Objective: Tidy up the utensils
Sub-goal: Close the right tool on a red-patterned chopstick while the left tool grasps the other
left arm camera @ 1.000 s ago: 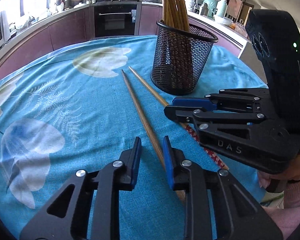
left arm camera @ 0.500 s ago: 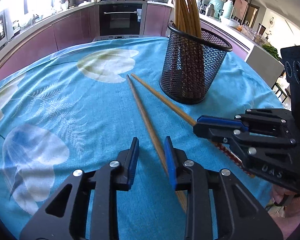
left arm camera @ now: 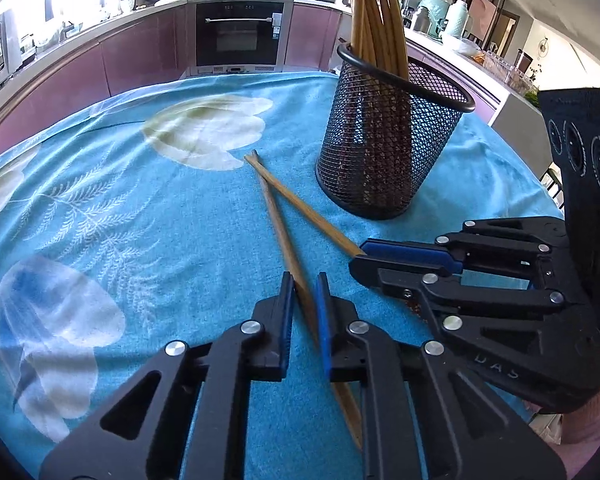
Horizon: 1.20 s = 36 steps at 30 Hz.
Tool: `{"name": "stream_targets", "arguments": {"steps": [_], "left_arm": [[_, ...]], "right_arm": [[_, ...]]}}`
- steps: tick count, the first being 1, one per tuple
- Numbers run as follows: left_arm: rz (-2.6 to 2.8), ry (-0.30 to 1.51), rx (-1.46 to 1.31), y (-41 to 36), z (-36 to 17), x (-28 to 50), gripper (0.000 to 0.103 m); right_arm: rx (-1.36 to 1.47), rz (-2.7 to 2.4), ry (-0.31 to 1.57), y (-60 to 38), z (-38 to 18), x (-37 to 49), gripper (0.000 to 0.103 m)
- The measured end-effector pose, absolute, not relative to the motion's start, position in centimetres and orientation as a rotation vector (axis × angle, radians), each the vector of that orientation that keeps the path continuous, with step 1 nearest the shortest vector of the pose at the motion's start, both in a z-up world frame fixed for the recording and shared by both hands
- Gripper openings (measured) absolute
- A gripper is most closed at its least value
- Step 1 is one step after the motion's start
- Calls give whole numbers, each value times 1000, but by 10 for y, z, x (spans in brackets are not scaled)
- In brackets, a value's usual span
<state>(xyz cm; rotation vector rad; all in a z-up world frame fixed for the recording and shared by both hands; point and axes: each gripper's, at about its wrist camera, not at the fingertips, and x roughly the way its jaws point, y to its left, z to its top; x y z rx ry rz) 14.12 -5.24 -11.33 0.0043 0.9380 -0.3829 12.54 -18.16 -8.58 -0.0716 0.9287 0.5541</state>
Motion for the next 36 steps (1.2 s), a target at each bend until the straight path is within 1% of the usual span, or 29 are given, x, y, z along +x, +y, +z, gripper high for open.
{"name": "stream_targets", "arguments": {"steps": [4,8,21,27,30,32,36], "left_arm": [[-377,938,1,-53,-113,143,12],[-374,931,-17,-50,-111,141,8],[-382,880,-53,-37,-94,121,8],[-393,912,-29,-35,-103,112,8],[-386,939,-15,-37,-111,115,9],[-378,942,-4,-39,-115,118,13],[-368,934,20,-44,-115,125,13]], "right_arm": [[-67,543,918,-181,-86,127,6],[-39,547,891,-185,-81,123,6],[37,609,826,-202,-58,101,6],[40,627,830,-201,-58,95,6],[45,629,837,-201,-60,95,6],[44,629,839,-201,-60,94,6],[49,628,835,-203,-58,93,6]]}}
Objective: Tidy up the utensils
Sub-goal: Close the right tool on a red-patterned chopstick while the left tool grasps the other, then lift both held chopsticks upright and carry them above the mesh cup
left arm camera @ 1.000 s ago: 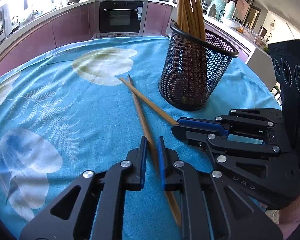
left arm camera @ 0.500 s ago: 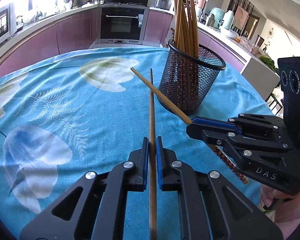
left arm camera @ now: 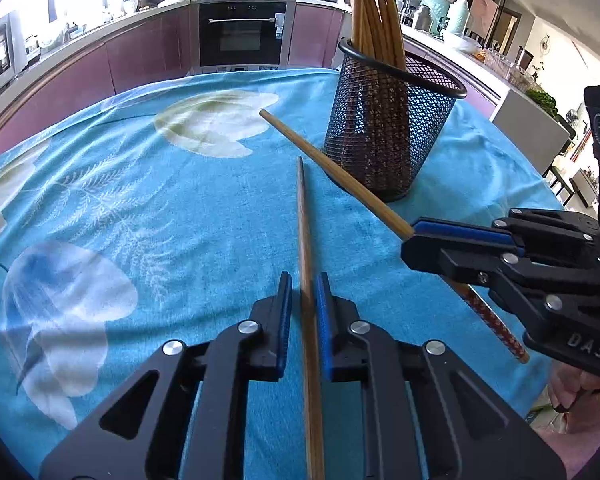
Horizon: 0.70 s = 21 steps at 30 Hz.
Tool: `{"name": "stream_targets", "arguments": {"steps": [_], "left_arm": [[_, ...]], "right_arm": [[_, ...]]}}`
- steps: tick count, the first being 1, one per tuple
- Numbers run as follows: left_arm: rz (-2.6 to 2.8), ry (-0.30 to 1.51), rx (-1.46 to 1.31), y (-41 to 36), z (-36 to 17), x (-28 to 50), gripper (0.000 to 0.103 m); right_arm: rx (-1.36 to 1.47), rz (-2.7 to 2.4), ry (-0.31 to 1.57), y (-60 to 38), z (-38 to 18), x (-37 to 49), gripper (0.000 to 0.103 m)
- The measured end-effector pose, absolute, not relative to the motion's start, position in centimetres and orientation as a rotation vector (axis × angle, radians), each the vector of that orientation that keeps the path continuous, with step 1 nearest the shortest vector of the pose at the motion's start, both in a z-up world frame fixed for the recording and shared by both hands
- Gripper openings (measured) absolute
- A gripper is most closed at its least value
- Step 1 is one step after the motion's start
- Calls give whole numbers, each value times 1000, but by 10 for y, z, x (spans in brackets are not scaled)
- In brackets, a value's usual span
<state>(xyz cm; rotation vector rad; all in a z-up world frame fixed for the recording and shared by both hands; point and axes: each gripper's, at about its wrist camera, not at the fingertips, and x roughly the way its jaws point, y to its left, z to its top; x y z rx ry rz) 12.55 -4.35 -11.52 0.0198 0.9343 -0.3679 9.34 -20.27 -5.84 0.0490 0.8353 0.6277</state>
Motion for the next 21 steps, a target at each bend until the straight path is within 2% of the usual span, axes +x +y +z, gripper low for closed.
{"name": "stream_targets", "arguments": {"steps": [3,5,21], "left_arm": [[-364,933,28,-48,-115,131,13],[-358,933,22,-48,-115,133,8],[-383,861,-43,-39,-83,118,8]], "right_arm": [[53,628,826,-204,-56,92,6],[56,630,820,-204,-55,91,6],[131,667,781,-218,-42,90,6]]}}
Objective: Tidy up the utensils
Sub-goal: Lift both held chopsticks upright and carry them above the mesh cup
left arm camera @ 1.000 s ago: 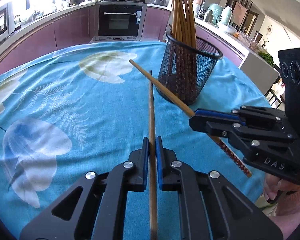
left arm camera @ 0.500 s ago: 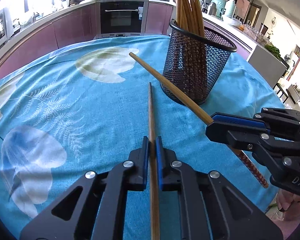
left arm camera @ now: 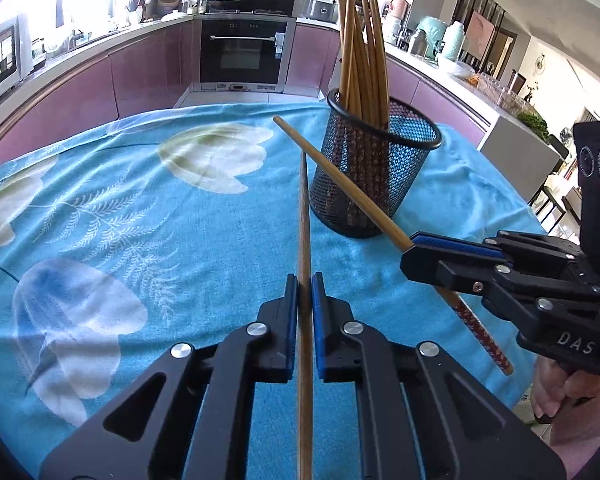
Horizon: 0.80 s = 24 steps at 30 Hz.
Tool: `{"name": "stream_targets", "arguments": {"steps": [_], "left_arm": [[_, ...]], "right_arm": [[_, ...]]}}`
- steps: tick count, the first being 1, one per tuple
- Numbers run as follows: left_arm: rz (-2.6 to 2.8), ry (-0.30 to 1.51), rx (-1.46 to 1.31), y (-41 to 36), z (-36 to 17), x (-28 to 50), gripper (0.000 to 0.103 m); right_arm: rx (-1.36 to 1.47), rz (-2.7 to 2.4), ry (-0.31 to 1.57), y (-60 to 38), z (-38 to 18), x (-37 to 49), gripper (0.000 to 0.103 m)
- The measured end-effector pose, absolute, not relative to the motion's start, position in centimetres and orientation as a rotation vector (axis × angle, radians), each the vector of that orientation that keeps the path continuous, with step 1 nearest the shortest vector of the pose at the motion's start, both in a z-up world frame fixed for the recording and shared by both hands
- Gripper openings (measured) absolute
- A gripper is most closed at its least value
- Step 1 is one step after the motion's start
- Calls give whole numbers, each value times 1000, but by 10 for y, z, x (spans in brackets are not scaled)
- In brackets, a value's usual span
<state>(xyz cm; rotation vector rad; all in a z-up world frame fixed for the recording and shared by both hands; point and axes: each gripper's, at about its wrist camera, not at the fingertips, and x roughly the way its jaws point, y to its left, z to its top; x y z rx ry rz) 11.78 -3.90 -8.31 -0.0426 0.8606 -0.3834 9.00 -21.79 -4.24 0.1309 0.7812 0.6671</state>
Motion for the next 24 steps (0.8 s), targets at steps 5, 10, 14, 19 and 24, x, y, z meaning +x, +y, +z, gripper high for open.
{"name": "stream_targets", "arguments": {"steps": [5,10,14,19,24], "left_arm": [[-395,840,-60,-35,-73,114,8],[-403,831,-74,-33,-69,111,8],[-417,824,-70,-35,-66,109,8],[-425,825,-68,-36,-65,108,8],[-428,810,-71,-36,-60,106,8]], "right_arm": [[127,686,787,-214,-44,88,6],[113,701,806,-209,-50,85,6],[100,703,820,-205,-54,84,6],[101,698,813,-207,-52,84,6],[102,693,779,-212,-43,81,6]]}}
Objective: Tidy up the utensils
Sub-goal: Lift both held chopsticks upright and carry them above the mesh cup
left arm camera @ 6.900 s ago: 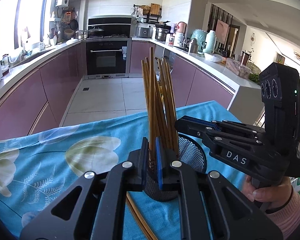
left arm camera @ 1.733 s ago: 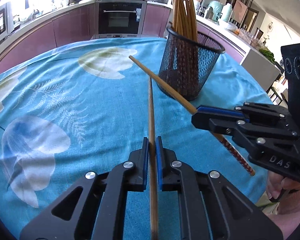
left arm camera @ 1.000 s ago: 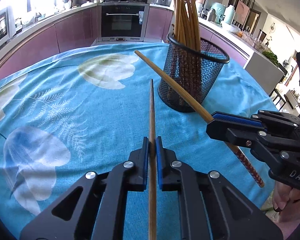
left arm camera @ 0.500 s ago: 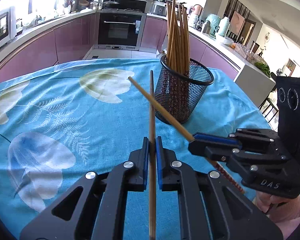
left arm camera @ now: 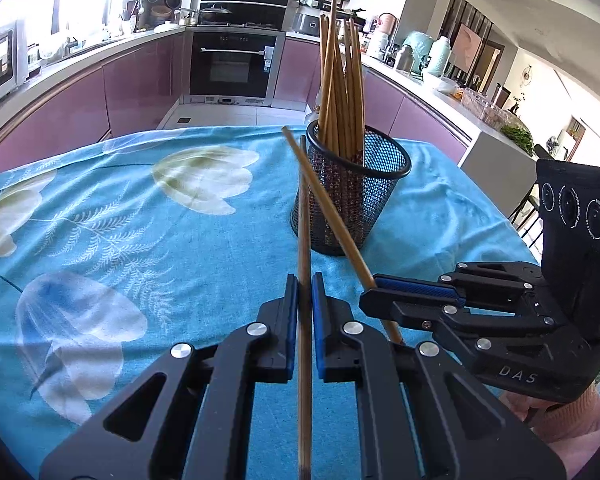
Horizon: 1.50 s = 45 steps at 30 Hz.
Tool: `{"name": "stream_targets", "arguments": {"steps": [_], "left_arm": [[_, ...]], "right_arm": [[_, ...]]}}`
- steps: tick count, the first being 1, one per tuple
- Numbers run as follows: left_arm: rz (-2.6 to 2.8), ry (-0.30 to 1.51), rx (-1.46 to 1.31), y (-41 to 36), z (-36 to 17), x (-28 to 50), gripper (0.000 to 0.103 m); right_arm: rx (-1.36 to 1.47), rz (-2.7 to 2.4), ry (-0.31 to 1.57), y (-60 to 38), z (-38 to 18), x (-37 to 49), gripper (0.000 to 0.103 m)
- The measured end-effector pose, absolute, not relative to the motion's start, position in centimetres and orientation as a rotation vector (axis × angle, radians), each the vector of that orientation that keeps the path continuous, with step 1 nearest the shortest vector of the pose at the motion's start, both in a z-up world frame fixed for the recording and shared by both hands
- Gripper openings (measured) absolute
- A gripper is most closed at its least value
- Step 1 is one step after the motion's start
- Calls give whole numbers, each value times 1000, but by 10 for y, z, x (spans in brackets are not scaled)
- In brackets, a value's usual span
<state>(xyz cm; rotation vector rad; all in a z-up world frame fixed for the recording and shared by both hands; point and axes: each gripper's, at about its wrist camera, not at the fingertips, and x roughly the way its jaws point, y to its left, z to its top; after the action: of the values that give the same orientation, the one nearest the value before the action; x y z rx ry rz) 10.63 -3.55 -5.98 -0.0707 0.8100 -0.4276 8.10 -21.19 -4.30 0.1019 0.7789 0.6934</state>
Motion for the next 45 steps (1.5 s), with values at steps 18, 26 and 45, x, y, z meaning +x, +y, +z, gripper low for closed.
{"name": "stream_targets", "arguments": {"steps": [18,26,45], "left_arm": [[-447,774,-76,-37,-43,97,8],[-454,789,-72,-39,-49,98,8],[-455,736,-76,-37,-33,97,8]], "right_arm": [[110,679,765,-218,-38,84,19],[110,675,795,-214,-50,90,6],[89,637,684,-228,-15,80,6]]}}
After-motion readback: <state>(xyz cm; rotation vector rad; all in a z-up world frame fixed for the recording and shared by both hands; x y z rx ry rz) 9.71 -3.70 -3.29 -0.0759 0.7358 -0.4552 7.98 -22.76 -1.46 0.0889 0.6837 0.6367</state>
